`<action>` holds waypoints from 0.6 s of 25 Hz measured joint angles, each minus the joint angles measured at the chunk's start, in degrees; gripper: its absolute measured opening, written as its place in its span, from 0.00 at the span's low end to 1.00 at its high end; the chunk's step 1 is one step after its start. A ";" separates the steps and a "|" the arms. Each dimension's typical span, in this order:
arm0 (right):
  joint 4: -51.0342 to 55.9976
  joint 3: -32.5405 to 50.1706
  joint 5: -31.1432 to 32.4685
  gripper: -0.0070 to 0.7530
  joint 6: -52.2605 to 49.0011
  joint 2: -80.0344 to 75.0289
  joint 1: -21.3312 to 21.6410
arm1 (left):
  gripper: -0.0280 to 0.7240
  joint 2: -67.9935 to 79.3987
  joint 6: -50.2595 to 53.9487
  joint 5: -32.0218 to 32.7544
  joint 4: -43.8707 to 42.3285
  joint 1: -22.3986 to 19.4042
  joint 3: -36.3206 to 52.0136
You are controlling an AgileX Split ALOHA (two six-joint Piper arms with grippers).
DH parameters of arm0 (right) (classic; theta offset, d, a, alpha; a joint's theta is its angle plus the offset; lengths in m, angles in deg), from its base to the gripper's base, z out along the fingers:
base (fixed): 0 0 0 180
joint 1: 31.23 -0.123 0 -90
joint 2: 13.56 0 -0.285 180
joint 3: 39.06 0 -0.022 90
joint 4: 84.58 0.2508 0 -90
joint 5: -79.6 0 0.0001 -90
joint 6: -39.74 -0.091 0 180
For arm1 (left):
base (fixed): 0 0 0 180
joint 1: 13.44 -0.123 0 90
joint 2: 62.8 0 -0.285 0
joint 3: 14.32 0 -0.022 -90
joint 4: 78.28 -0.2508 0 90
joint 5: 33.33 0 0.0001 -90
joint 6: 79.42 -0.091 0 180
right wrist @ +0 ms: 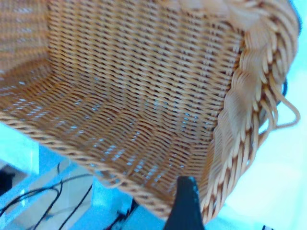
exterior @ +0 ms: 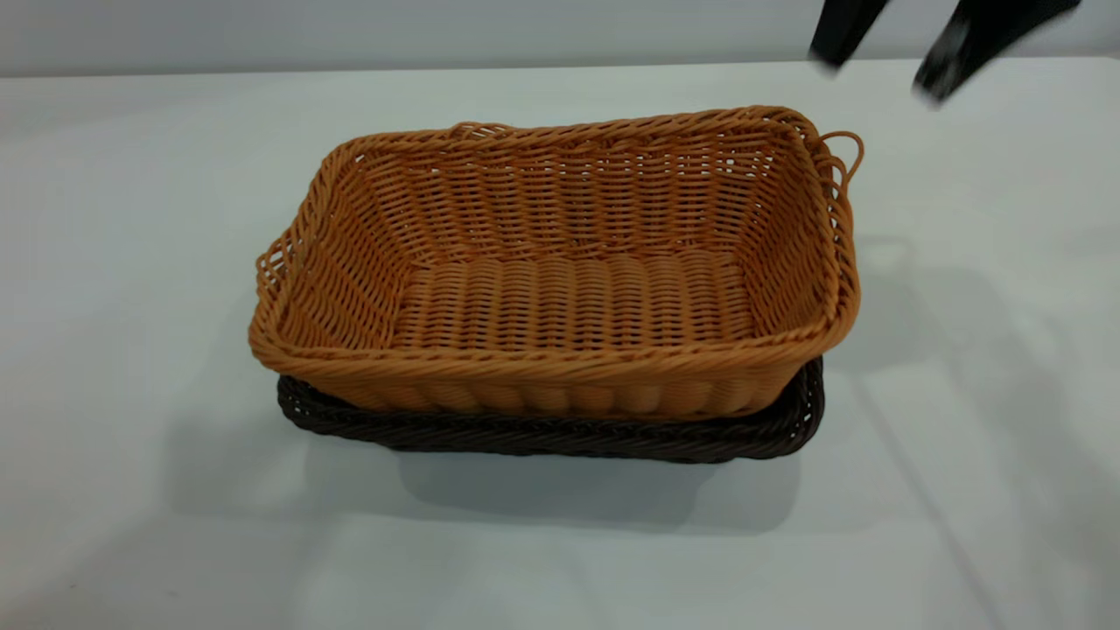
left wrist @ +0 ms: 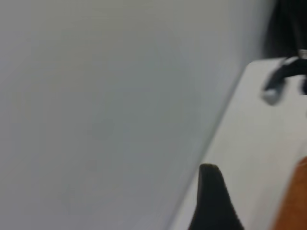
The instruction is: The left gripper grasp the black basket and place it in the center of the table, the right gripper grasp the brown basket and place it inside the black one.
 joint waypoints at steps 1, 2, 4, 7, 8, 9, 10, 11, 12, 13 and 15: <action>-0.17 0.00 0.33 0.71 -0.22 2.52 0.00 | 0.60 -1.79 2.97 2.07 -0.12 0.00 0.00; -0.22 0.00 0.51 0.71 -0.28 4.69 0.00 | 0.60 -3.22 6.57 4.36 -0.43 0.00 0.00; -0.36 0.00 0.93 0.70 -0.72 10.10 0.00 | 0.60 -6.18 13.20 9.04 -2.38 0.00 0.00; -0.58 0.00 1.50 0.70 -1.62 17.76 0.00 | 0.60 -8.91 24.91 18.02 -7.76 0.00 0.00; -0.71 0.00 1.79 0.70 -1.93 20.48 0.00 | 0.60 -9.41 28.40 21.79 -9.74 0.00 0.00; -0.76 0.00 1.92 0.70 -2.32 23.26 0.00 | 0.60 -9.56 32.59 25.44 -12.20 0.00 0.00; -0.88 0.00 2.12 0.70 -2.67 25.58 0.00 | 0.60 -9.76 36.69 25.62 -14.57 0.00 0.11; -1.02 0.00 2.20 0.70 -2.91 28.88 0.00 | 0.60 -9.80 40.74 25.62 -16.81 0.00 0.20; -1.17 0.21 2.32 0.70 -3.35 31.26 0.00 | 0.60 -10.00 44.12 25.62 -18.58 0.00 0.83; -1.40 0.58 2.53 0.70 -4.08 34.16 0.00 | 0.60 -10.22 47.77 25.62 -20.36 0.00 1.77; -1.95 2.20 2.70 0.70 -5.18 39.56 0.00 | 0.60 -10.99 52.03 25.62 -23.43 0.00 5.15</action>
